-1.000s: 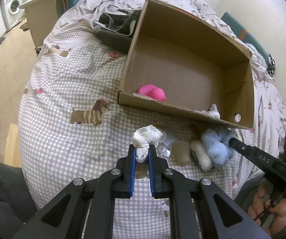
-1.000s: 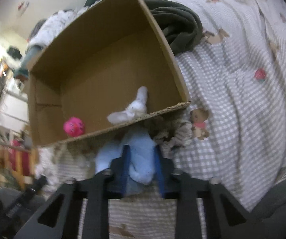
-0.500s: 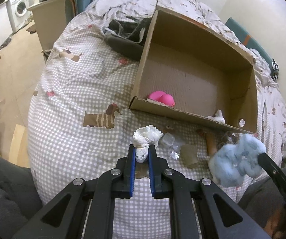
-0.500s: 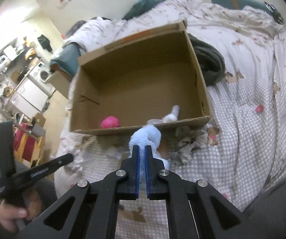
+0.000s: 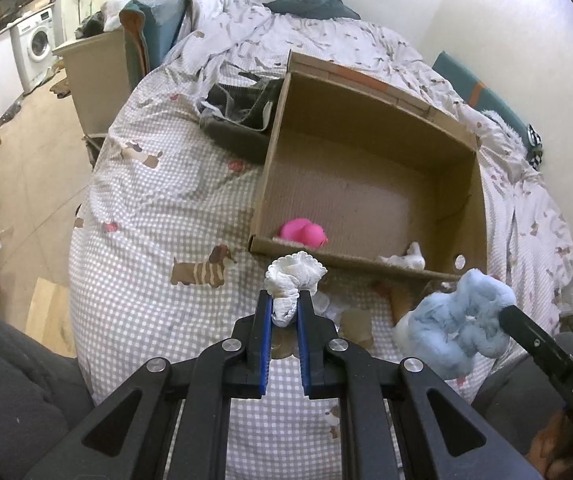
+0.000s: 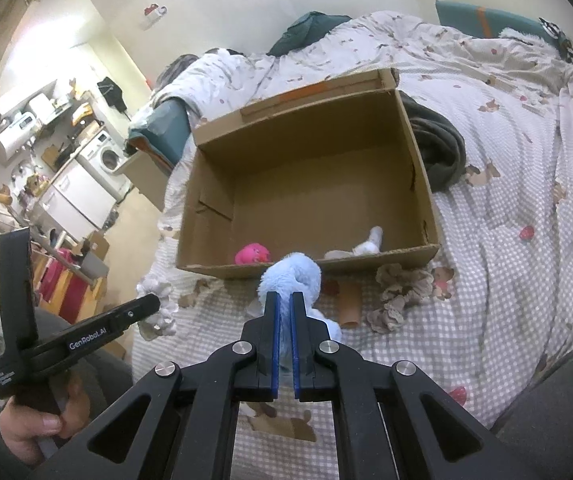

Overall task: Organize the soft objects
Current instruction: 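Carry the scrunchie and blue plush into the box and open both grippers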

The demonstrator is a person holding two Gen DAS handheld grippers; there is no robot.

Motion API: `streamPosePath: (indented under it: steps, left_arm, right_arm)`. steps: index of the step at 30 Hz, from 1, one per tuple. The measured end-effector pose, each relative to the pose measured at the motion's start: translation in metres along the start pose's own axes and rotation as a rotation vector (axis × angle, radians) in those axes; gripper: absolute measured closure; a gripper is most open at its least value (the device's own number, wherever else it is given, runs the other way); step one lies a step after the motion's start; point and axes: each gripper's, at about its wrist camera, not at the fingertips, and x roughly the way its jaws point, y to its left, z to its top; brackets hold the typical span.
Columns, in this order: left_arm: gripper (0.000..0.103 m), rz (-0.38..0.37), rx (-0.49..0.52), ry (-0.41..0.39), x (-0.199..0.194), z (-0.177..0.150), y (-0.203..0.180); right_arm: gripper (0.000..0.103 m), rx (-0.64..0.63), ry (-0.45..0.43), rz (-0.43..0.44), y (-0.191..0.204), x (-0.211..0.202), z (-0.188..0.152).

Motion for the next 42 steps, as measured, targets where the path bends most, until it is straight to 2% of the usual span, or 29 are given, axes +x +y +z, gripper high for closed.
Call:
streamPosePath:
  steps: [6,13,17,20,25,27,28,30,32,37,42]
  left_arm:
    - [0.092,-0.01,0.033,-0.037,-0.004,0.025,-0.01]
    - [0.092,0.0,0.074,-0.094,0.001,0.076,-0.019]
    - [0.092,0.011,0.133,-0.147,0.011,0.104,-0.031]
    - [0.092,0.015,0.166,-0.163,0.028,0.112,-0.036]
    - [0.092,0.01,0.19,-0.132,0.059,0.104,-0.041]
    - [0.092,0.029,0.186,-0.112,0.071,0.1,-0.038]
    - [0.092,0.027,0.186,-0.104,0.074,0.1,-0.037]
    - [0.092,0.022,0.18,-0.102,0.077,0.1,-0.035]
    - [0.092,0.016,0.17,-0.102,0.078,0.099,-0.034]
    - [0.092,0.043,0.192,-0.087,0.085,0.089,-0.036]
    - [0.092,0.064,0.224,-0.073,0.091,0.083,-0.039]
  right_arm:
    - [0.097,-0.016,-0.037,0.03,0.006,-0.012,0.018]
    - [0.096,-0.002,-0.113,0.082,0.008,-0.024,0.067]
    - [0.097,-0.047,-0.153,0.05,0.01,-0.017,0.094]
    - [0.097,-0.071,-0.175,0.024,0.006,-0.005,0.104]
    - [0.097,-0.1,-0.17,-0.062,-0.011,0.028,0.1]
    - [0.097,-0.164,-0.169,-0.18,-0.014,0.042,0.09]
    - [0.097,-0.168,-0.141,-0.216,-0.016,0.051,0.086]
    - [0.097,-0.134,-0.11,-0.212,-0.021,0.058,0.085]
    - [0.097,-0.166,-0.101,-0.241,-0.018,0.062,0.085]
    - [0.097,-0.168,-0.043,-0.245,-0.021,0.079,0.08]
    - [0.096,-0.204,-0.034,-0.249,-0.014,0.083,0.074]
